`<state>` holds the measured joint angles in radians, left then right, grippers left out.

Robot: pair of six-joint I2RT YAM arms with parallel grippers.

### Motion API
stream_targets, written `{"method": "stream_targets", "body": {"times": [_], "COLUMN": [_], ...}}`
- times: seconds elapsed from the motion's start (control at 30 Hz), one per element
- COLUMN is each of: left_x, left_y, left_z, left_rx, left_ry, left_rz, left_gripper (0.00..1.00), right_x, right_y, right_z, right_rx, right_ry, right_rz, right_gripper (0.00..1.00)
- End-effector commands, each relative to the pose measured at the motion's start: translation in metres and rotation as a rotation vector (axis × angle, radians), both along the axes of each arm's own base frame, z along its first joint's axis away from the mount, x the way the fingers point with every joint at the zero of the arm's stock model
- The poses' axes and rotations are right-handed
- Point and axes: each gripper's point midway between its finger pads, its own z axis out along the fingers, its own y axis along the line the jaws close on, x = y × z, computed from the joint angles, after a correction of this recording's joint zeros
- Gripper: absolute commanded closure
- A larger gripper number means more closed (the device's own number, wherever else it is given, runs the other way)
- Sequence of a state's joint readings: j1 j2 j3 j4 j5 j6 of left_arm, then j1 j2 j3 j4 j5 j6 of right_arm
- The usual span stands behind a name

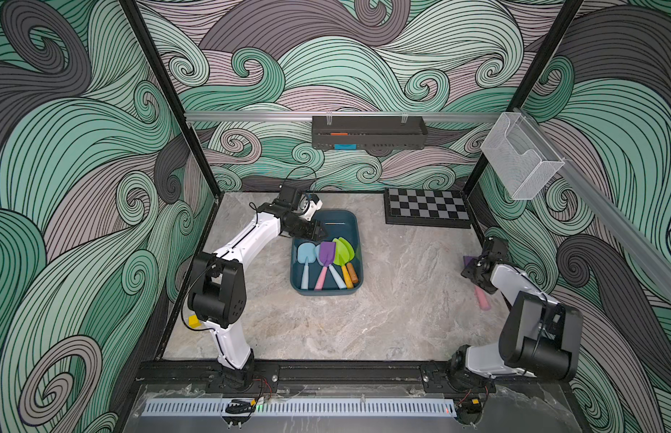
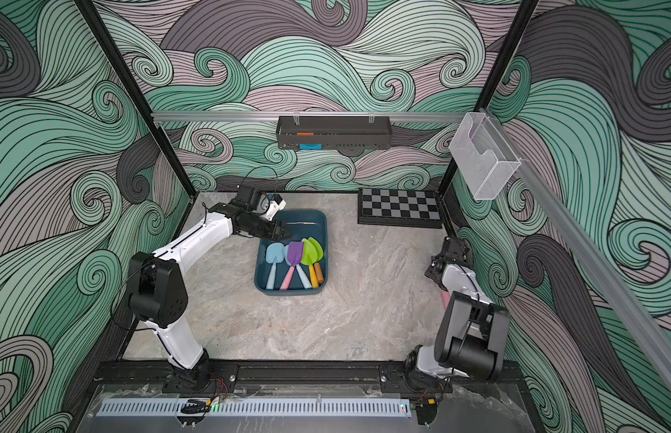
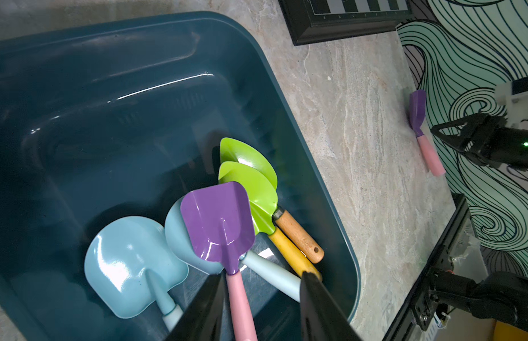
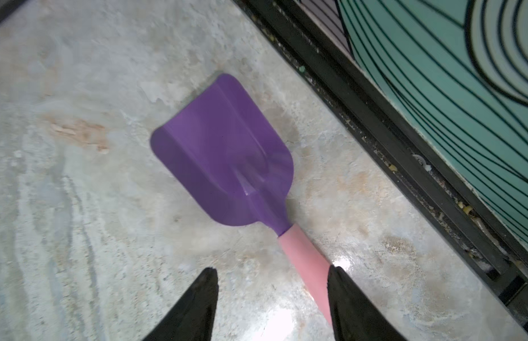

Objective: Put the shovel into the storage box
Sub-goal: Pick up the shovel from the center of the board.

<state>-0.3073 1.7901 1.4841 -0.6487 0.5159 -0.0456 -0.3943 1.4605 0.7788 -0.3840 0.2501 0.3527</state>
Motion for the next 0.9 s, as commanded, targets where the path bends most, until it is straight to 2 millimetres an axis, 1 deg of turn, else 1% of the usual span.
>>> {"method": "stream_targets", "body": {"times": [0.0, 0.1, 0.23, 0.3, 0.33, 0.4, 0.5, 0.6, 0.67, 0.8, 0.87], "left_x": [0.002, 0.000, 0.001, 0.000, 0.000, 0.001, 0.000, -0.001, -0.001, -0.002, -0.003], "left_y": [-0.005, -0.005, -0.005, -0.006, -0.006, -0.006, -0.006, -0.006, -0.006, -0.008, -0.010], "left_z": [0.012, 0.013, 0.014, 0.013, 0.013, 0.014, 0.016, 0.017, 0.018, 0.021, 0.025], "left_rx": [-0.050, -0.056, -0.064, -0.066, -0.066, -0.066, -0.070, -0.072, -0.074, -0.093, -0.114], "left_ry": [-0.024, -0.023, -0.031, -0.025, -0.028, -0.030, -0.033, -0.040, -0.040, -0.041, -0.045], "left_rz": [-0.010, -0.013, -0.010, -0.012, -0.014, -0.011, -0.013, -0.012, -0.012, -0.016, -0.021], "left_gripper": [0.54, 0.54, 0.54, 0.54, 0.54, 0.54, 0.54, 0.54, 0.54, 0.54, 0.54], "right_x": [0.005, 0.003, 0.000, -0.002, -0.003, -0.005, -0.005, -0.004, -0.001, 0.010, 0.019], "right_y": [-0.003, -0.004, -0.004, -0.002, -0.002, 0.001, 0.004, 0.010, 0.016, 0.037, 0.053], "right_z": [-0.007, -0.017, -0.023, -0.026, -0.027, -0.028, -0.027, -0.028, -0.030, -0.026, -0.020], "right_rx": [0.033, 0.041, 0.054, 0.064, 0.066, 0.073, 0.082, 0.103, 0.115, 0.121, 0.105], "right_ry": [-0.001, 0.031, 0.042, 0.054, 0.058, 0.055, 0.046, 0.039, 0.036, 0.023, 0.010], "right_rz": [-0.004, -0.006, -0.009, -0.004, -0.004, 0.000, 0.012, 0.036, 0.055, 0.140, 0.203], "right_gripper": [0.37, 0.36, 0.36, 0.38, 0.40, 0.46, 0.57, 0.70, 0.81, 0.98, 1.00]}}
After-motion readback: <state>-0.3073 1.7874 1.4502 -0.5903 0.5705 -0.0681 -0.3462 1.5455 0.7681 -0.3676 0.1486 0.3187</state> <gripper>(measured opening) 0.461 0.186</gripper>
